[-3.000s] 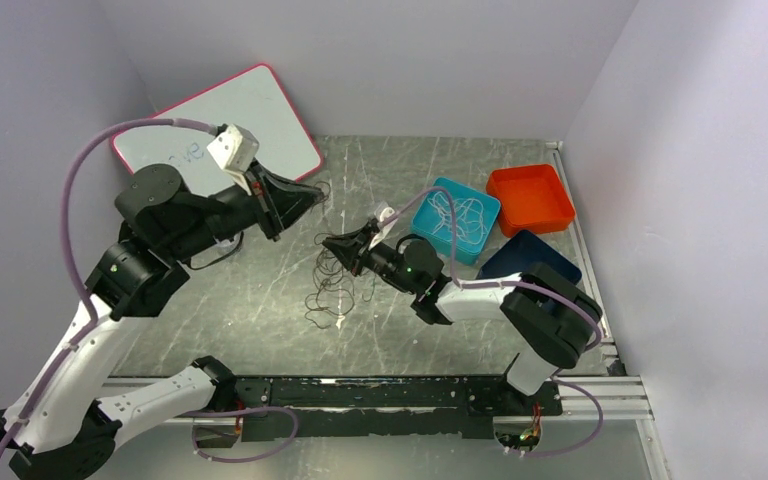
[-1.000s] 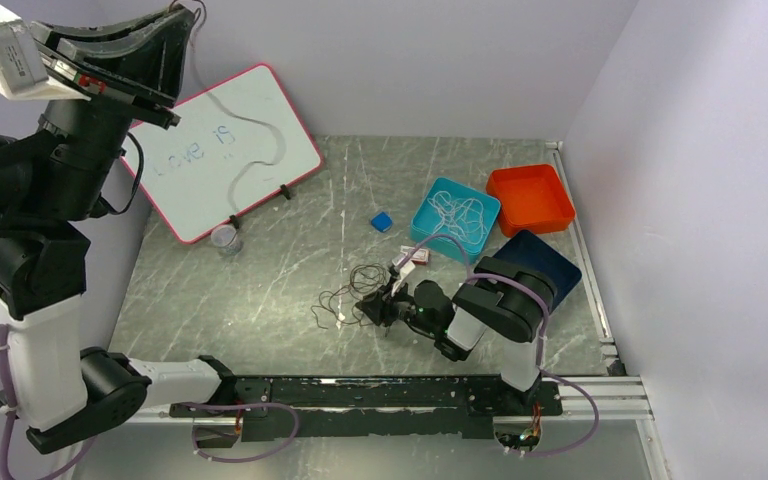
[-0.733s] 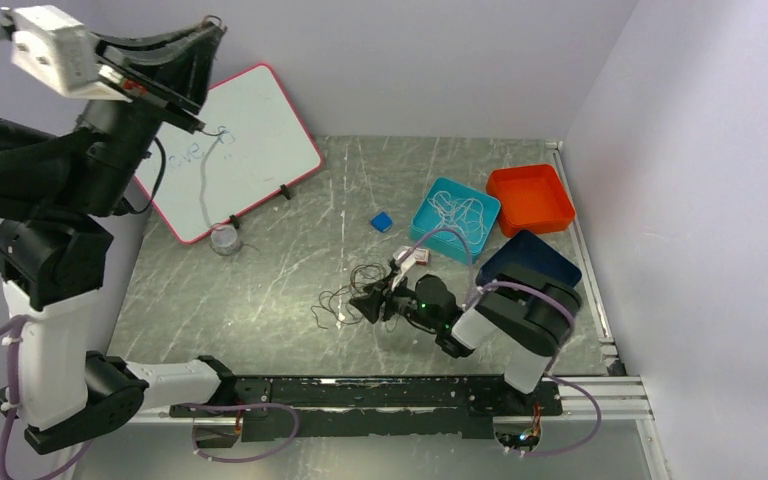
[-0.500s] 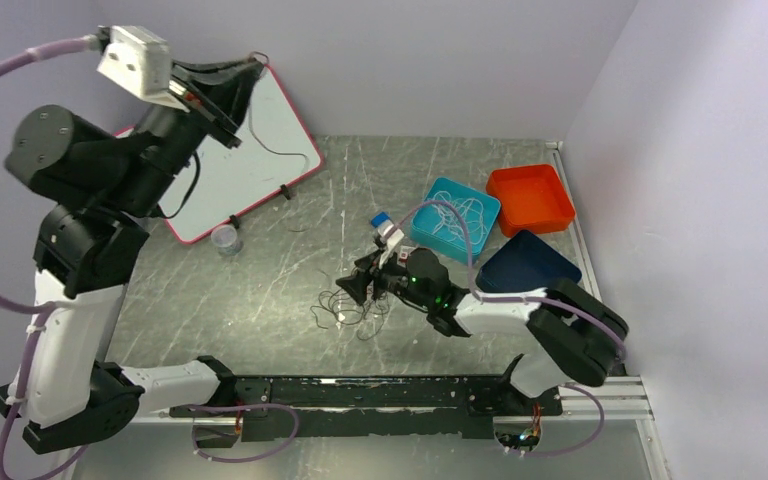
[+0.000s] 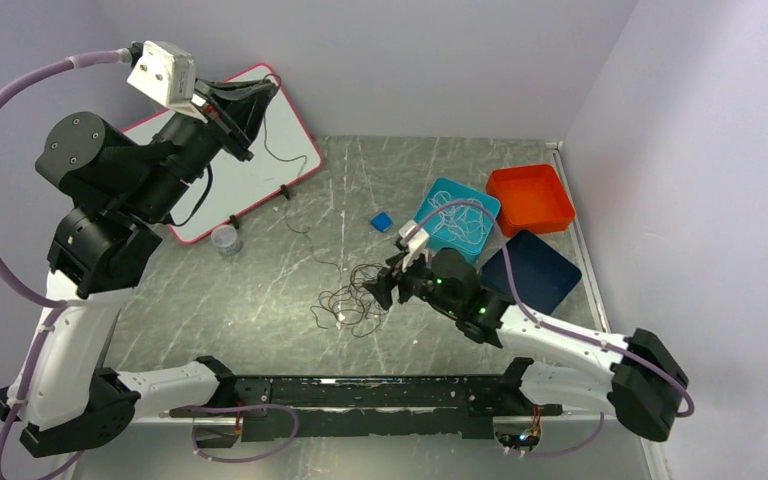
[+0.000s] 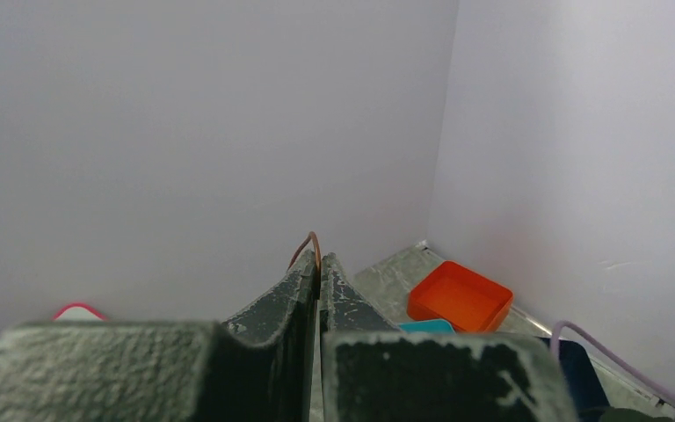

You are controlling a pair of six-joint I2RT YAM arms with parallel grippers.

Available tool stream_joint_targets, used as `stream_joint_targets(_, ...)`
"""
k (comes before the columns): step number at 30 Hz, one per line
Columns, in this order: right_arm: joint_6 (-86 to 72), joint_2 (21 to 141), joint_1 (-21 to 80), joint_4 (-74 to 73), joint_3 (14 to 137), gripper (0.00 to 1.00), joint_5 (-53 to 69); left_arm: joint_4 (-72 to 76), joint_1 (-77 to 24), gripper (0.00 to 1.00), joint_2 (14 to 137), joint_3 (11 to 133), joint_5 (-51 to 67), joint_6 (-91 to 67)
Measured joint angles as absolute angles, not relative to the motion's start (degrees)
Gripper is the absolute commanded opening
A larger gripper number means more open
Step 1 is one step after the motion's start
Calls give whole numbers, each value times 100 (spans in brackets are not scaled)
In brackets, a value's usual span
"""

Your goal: Untangle the cables

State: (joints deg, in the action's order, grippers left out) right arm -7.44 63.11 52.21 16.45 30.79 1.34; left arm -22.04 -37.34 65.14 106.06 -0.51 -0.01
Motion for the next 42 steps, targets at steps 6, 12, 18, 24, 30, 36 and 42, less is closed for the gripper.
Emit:
stream_joint_targets(6,-552,5704,5221,2012,2978,76,152,-2206,-3734,7,6519,10589,80,-47)
stream_joint_targets(12,-217,5706,5221,2947,2945,73,215,-2211,-3734,7,6519,10551,185,-64)
stream_joint_targets(18,237,6311,5221,3940,3245,68,434,-2211,-3734,7,6512,10521,349,-106)
stream_joint_targets(24,167,6827,5218,4934,3680,67,314,-2191,-3734,7,6388,10342,585,-193)
stream_joint_targets(30,16,7297,5218,5885,3948,68,298,-2139,-3734,7,6318,10289,862,-294)
stream_joint_targets(36,-108,7859,5190,6423,4320,65,357,-2093,-3734,7,6307,10289,1105,-366)
stream_joint_targets(42,-215,8296,5162,6632,4685,51,567,-2080,-3734,7,6272,10289,1240,-390)
